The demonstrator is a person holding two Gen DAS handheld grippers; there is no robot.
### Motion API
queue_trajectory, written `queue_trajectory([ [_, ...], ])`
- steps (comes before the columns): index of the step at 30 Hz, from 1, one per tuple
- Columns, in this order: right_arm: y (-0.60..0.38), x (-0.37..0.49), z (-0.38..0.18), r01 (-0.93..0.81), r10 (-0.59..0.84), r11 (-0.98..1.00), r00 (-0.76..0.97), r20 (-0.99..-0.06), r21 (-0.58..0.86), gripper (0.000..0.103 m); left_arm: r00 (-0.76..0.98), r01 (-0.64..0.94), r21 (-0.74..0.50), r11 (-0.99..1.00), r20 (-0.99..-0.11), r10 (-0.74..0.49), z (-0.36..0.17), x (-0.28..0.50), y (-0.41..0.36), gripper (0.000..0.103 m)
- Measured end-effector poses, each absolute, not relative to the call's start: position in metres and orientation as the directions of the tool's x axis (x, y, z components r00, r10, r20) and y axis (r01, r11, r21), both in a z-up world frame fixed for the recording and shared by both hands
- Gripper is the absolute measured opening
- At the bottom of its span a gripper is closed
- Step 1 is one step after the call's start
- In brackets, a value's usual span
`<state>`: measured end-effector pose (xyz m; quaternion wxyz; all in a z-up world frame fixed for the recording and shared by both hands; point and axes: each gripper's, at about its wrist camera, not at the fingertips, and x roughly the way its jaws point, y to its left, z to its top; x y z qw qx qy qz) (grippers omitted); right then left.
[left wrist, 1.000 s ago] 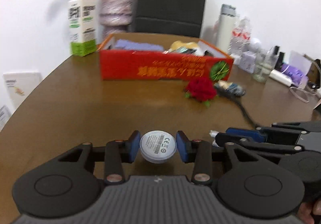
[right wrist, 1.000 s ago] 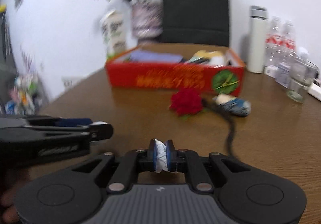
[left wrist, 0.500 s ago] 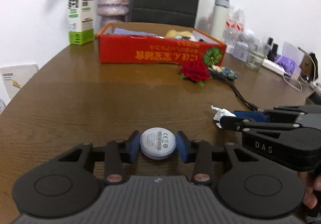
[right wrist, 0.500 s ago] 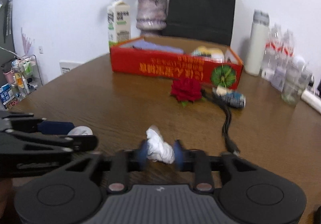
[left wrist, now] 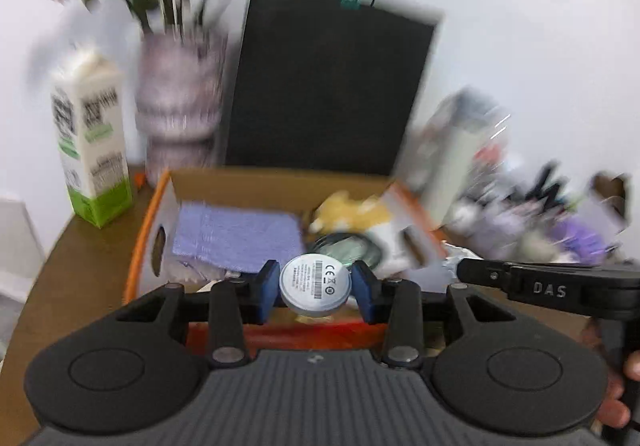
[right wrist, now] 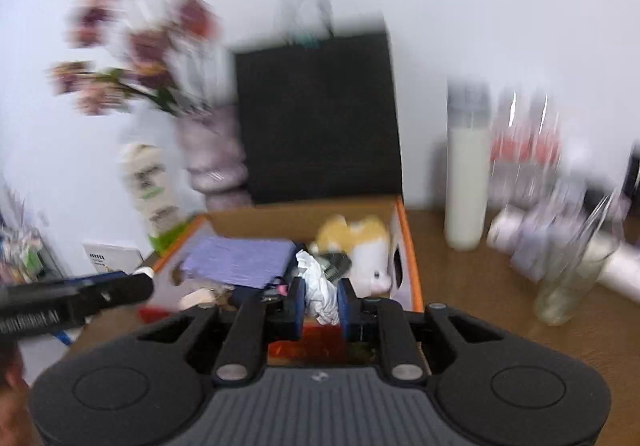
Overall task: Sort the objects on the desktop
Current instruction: 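Carry tissue and tin into the red box and open both grippers, then withdraw both grippers from the red box back over the table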
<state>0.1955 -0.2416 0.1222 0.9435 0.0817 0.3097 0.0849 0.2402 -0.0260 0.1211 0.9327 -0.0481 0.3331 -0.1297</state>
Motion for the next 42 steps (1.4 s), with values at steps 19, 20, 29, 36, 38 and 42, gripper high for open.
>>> queue_trajectory([
  [19,-0.222,0.217,0.101,-0.025,0.062,0.997,0.813,-0.579,0.072,0.075,0.814,0.16,-0.174,0.972,-0.535,-0.229,0.126,0.186,-0.007,0.1],
  [20,-0.221,0.201,0.101,-0.015,0.06,0.996,0.822,-0.566,0.085,0.075,0.822,0.169,-0.17,0.971,-0.519,-0.234,0.124,0.168,-0.005,0.102],
  [29,-0.197,0.063,0.06,-0.07,0.113,0.992,0.855,-0.507,0.103,0.08,0.832,0.075,-0.198,0.977,-0.527,-0.171,0.067,0.051,0.022,0.103],
  [36,-0.196,-0.005,0.023,-0.093,0.137,0.99,0.816,-0.561,0.106,0.079,0.809,-0.027,-0.167,0.986,-0.583,-0.076,0.032,0.002,0.032,0.103],
  [38,-0.194,-0.012,0.021,-0.107,0.147,0.989,0.818,-0.557,0.104,0.079,0.792,-0.02,-0.17,0.985,-0.605,-0.088,0.025,-0.007,0.03,0.103],
  [42,-0.184,-0.028,0.014,-0.122,0.11,0.992,0.831,-0.546,0.015,0.08,0.801,0.011,-0.124,0.992,-0.593,-0.083,0.017,-0.019,0.022,0.103],
])
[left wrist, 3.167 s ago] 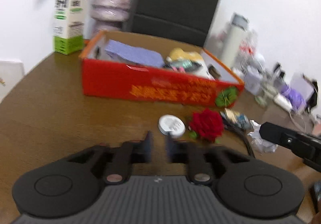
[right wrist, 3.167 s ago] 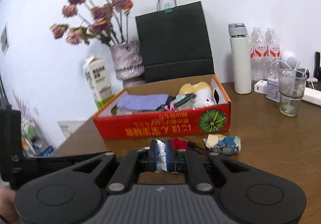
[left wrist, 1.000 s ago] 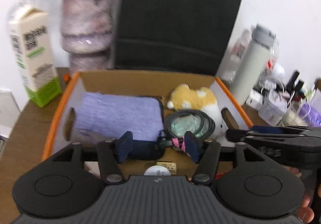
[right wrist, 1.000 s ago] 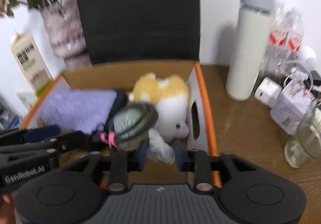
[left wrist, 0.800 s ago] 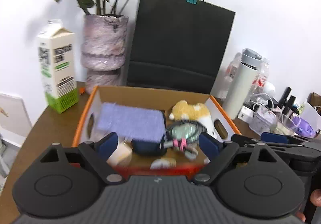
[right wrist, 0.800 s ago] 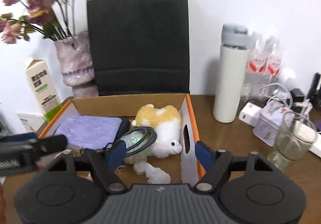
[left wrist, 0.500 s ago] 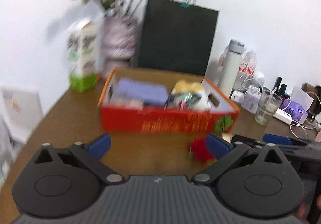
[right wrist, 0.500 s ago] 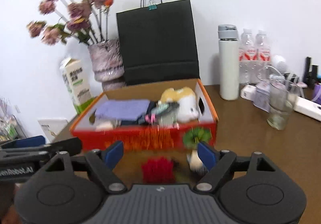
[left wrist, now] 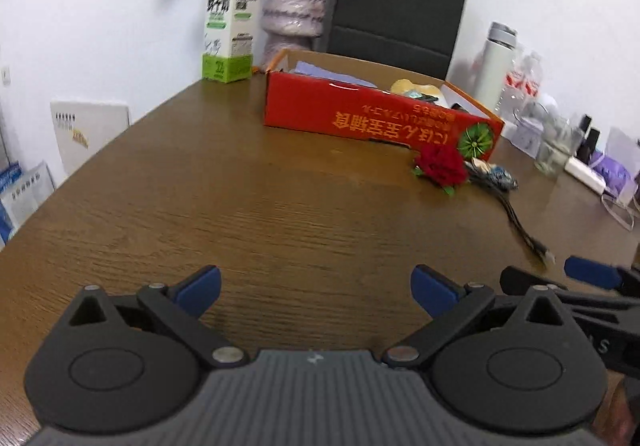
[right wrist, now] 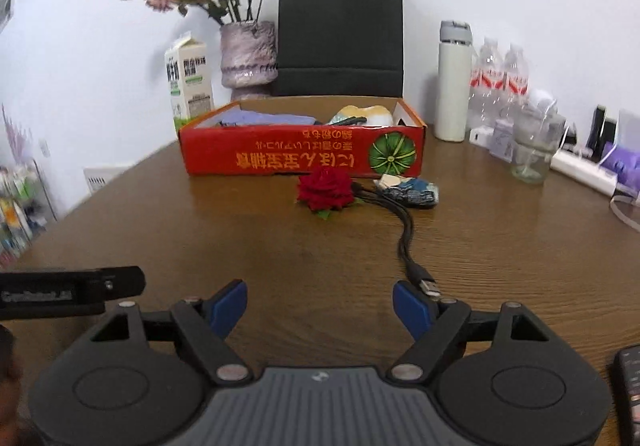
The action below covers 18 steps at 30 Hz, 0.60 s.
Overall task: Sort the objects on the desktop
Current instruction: 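Withdraw both grippers from the red box back over the table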
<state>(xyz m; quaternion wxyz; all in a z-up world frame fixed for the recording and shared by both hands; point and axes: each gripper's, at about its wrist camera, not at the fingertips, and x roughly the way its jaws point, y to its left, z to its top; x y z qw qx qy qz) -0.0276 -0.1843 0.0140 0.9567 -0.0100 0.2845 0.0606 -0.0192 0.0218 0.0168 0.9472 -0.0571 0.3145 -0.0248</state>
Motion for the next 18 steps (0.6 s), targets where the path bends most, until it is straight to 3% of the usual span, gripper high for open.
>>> queue_trajectory([
  [14,-0.195,-0.019,0.006,-0.122,0.133,0.991,0.808,-0.574,0.057,0.081,0.775,0.036,-0.057,0.998,-0.629,-0.064,0.002,-0.013,0.009,0.103],
  [18,-0.2,-0.022,0.013,-0.096,0.11,0.994,0.835,-0.538,0.054,0.081,0.77,0.042,-0.031,0.999,-0.636,-0.052,0.001,-0.012,0.005,0.103],
])
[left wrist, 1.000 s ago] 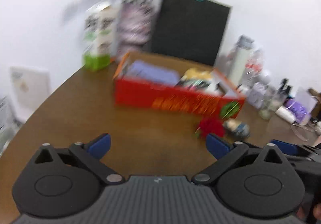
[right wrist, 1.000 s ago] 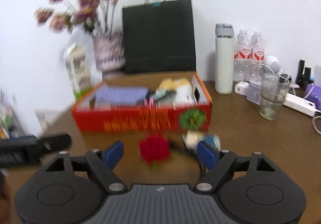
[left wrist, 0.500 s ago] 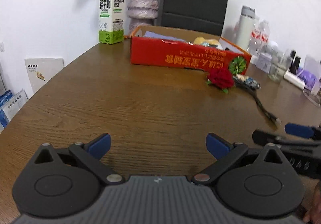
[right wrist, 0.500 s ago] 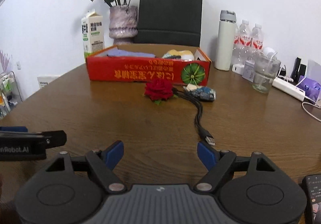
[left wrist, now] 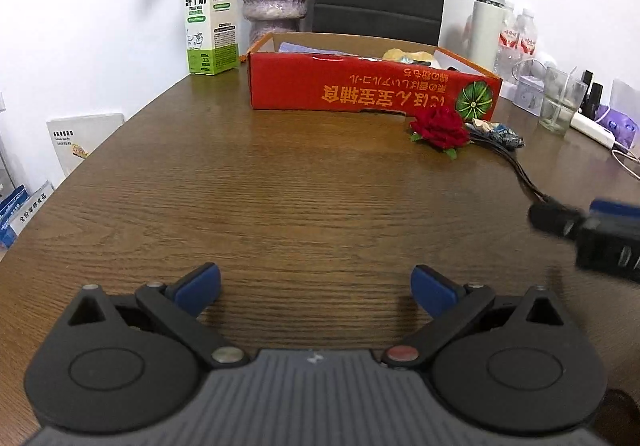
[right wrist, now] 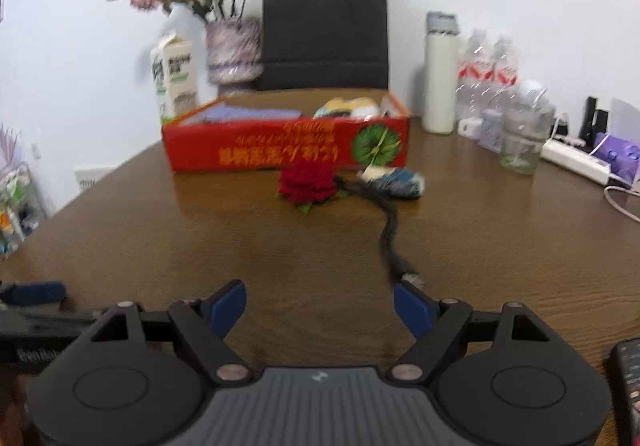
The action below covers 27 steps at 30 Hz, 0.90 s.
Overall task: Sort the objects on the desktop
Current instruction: 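Withdraw both grippers from the red box back over the table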
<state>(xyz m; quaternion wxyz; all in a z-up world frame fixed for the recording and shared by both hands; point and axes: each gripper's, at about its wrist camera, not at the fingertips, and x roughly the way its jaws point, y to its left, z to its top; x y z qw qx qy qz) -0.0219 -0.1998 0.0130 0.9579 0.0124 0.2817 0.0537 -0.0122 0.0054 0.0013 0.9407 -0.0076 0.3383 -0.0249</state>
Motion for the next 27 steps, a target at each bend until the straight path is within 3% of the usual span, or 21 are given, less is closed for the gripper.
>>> queue_trajectory([
  [5,-0.204,-0.018,0.022,-0.082,0.062,0.996,0.881,-0.469,-0.022,0.083,0.768,0.042,-0.021,0.999,-0.639,-0.045,0.001,-0.012,0.003,0.103],
  [10,-0.211,-0.006,0.015,-0.129,0.175,0.984,0.837,-0.518,0.122,0.083,0.766,0.042,-0.013,0.999,-0.641,-0.041,0.0,-0.012,0.001,0.103],
  [14,-0.199,-0.021,0.01,-0.168,0.18,0.983,0.823,-0.539,0.072,0.083,0.767,0.044,-0.019,0.999,-0.64,-0.046,0.001,-0.013,0.003,0.103],
  [17,-0.196,-0.035,0.015,-0.17,0.15,0.985,0.857,-0.494,0.003,0.085,0.766,0.045,-0.013,0.999,-0.641,-0.043,0.001,-0.013,0.001,0.103],
  [22,-0.205,-0.022,0.024,-0.136,0.126,0.991,0.899,-0.42,0.007,0.087,0.766,0.044,-0.008,0.999,-0.641,-0.039,0.001,-0.015,0.0,0.103],
  [27,-0.212,0.011,0.014,-0.142,0.164,0.986,0.84,-0.517,0.083,0.087,0.758,0.036,-0.013,0.999,-0.651,-0.036,0.003,-0.012,0.0,0.103],
])
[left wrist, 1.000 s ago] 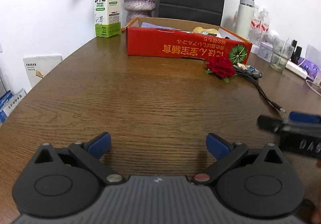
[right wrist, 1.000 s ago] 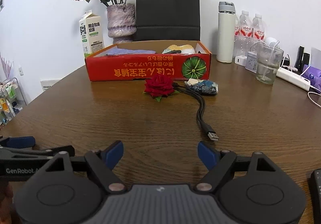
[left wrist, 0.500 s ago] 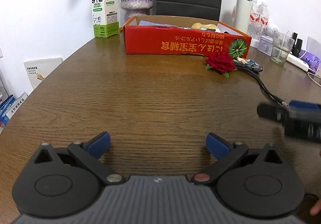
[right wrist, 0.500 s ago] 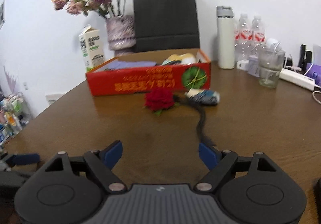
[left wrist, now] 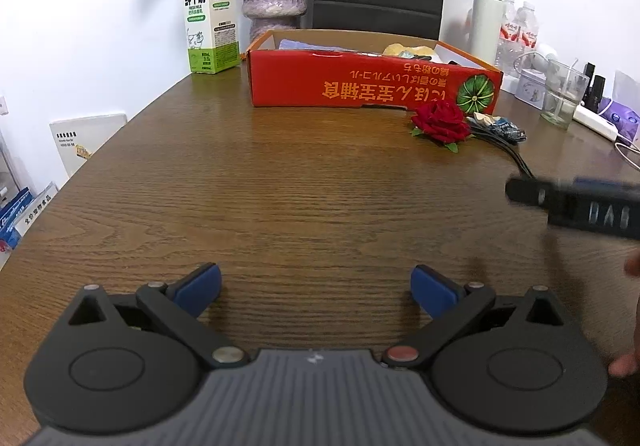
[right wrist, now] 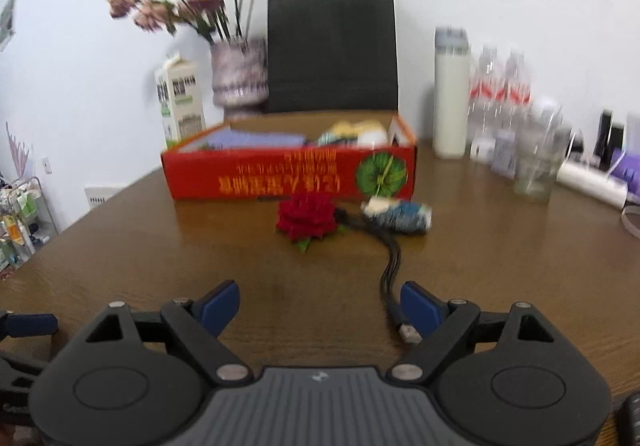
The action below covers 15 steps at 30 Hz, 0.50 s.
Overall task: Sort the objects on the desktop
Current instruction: 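Withdraw both grippers from the red box back over the table, then grasp the red rose with left gripper while right grasps black USB cable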
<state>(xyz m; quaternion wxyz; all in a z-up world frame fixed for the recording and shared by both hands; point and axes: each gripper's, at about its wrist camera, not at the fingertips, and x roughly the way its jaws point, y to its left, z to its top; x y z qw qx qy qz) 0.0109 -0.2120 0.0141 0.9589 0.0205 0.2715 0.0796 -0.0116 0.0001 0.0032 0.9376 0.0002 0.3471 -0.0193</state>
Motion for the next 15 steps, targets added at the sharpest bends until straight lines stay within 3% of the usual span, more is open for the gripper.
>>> queue_trajectory([
  [5,-0.209,0.005,0.006,-0.135,0.148,0.989,0.799,-0.583,0.066,0.087,0.754,0.1,-0.051,0.994,-0.648,-0.109,0.015,0.015,-0.004,0.103],
  [12,-0.231,0.015,0.02,0.019,-0.017,1.0,0.857,-0.514,-0.001,0.087,0.787,0.16,-0.052,0.986,-0.596,-0.159,0.035,0.09,-0.035,0.103],
  [15,-0.24,0.036,0.016,0.048,-0.03,0.999,0.842,-0.539,0.02,0.084,0.791,0.214,-0.035,0.976,-0.58,-0.194,0.035,0.122,-0.058,0.103],
])
